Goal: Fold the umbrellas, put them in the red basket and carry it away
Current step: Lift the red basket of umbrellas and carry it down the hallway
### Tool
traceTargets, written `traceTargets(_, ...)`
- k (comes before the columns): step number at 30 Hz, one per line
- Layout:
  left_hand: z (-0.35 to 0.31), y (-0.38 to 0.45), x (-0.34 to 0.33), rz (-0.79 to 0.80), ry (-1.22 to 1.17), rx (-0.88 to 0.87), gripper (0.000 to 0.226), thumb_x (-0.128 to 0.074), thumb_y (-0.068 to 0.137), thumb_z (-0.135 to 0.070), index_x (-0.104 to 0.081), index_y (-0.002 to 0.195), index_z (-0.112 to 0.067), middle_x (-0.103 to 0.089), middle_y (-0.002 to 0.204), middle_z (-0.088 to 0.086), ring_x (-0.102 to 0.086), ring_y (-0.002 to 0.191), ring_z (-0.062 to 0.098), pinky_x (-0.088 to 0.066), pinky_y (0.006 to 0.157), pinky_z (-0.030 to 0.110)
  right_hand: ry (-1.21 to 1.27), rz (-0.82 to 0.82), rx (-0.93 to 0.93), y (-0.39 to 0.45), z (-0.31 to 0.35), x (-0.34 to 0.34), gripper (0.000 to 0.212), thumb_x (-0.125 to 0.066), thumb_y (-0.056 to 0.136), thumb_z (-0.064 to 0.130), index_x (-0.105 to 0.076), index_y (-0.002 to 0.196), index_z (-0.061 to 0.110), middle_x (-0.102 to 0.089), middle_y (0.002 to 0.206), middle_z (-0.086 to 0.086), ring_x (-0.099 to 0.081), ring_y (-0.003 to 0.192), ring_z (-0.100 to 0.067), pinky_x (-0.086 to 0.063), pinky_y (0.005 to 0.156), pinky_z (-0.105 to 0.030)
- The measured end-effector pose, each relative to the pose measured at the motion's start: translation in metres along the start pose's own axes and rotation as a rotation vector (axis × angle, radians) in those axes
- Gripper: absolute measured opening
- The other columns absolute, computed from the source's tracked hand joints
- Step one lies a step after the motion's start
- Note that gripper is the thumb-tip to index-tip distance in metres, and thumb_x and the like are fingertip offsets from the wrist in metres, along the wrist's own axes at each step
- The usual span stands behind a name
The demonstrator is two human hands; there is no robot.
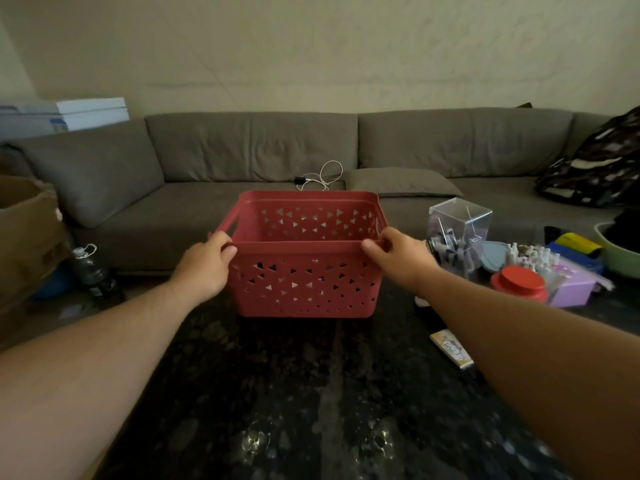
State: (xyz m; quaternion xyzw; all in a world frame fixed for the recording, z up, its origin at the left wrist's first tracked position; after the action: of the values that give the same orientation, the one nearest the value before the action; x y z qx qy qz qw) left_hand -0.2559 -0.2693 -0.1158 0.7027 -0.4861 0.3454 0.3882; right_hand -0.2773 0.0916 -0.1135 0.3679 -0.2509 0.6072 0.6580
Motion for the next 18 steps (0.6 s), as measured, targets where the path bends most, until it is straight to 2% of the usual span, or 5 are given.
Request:
traceTargets(3, -0.002, -0.014, 0.011, -0.058, -0.133, 0.051, 0.02, -0.051, 0.11, -0.035, -0.062, 0.102, -0.02, -0.068, 0.1, 0.008, -0.062, 0.087, 0.03, -0.044, 0.073, 0.039, 0.011, -0.037, 0.016, -0.016, 0.001, 0.007, 0.027, -0.069, 0.094, 0.053, -0.063, 0.094, 0.027, -0.066, 0.098, 0.005, -0.058, 0.084, -0.006, -0.04, 0.061, -0.022)
traceTargets(7, 0.005, -0.063, 0.026, -0.029, -0.146, 0.008, 0.018, -0.057, 0.108, -0.035, -0.064, 0.093, -0.028, -0.068, 0.092, -0.001, -0.06, 0.079, 0.015, -0.04, 0.066, 0.035, 0.053, -0.048, 0.043, -0.067, 0.003, 0.02, 0.021, -0.073, 0.093, 0.047, -0.064, 0.088, 0.028, -0.064, 0.089, 0.01, -0.061, 0.082, -0.006, -0.041, 0.06, -0.019)
traceTargets(12, 0.022, -0.161, 0.053, -0.066, -0.084, -0.118, 0.013, -0.068, 0.1, -0.035, -0.067, 0.087, -0.032, -0.07, 0.085, -0.009, -0.064, 0.081, 0.016, -0.049, 0.071, 0.039, -0.185, -0.047, 0.241, -0.174, 0.002, 0.05, 0.029, -0.064, 0.093, 0.057, -0.064, 0.089, 0.028, -0.066, 0.085, 0.009, -0.063, 0.075, -0.008, -0.056, 0.067, -0.031)
traceTargets(15, 0.026, -0.228, 0.069, -0.085, -0.049, -0.151, 0.012, -0.067, 0.098, -0.038, -0.064, 0.086, -0.037, -0.064, 0.087, -0.009, -0.061, 0.081, 0.011, -0.049, 0.072, 0.04, -0.367, -0.087, 0.469, -0.239, 0.002, 0.065, 0.033, -0.053, 0.096, 0.06, -0.058, 0.087, 0.029, -0.062, 0.082, 0.012, -0.06, 0.066, -0.009, -0.056, 0.058, -0.032)
traceTargets(18, 0.016, -0.283, 0.083, -0.066, -0.07, -0.164, 0.008, -0.063, 0.101, -0.036, -0.066, 0.094, -0.035, -0.059, 0.091, -0.01, -0.06, 0.082, 0.011, -0.046, 0.072, 0.037, -0.4, -0.105, 0.515, -0.283, 0.002, 0.075, 0.034, -0.053, 0.098, 0.057, -0.056, 0.087, 0.026, -0.06, 0.082, 0.012, -0.06, 0.065, -0.013, -0.055, 0.053, -0.035)
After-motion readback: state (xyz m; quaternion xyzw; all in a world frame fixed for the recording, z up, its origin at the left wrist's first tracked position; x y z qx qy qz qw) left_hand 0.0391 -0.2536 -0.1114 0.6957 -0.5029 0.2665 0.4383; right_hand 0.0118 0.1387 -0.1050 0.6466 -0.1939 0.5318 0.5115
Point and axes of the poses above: each hand's wrist, its own y-axis towards the middle knuckle, its own x-axis out of the back of the hand, z = x × y, the point moved 4 cm from there along y, towards the middle knuckle
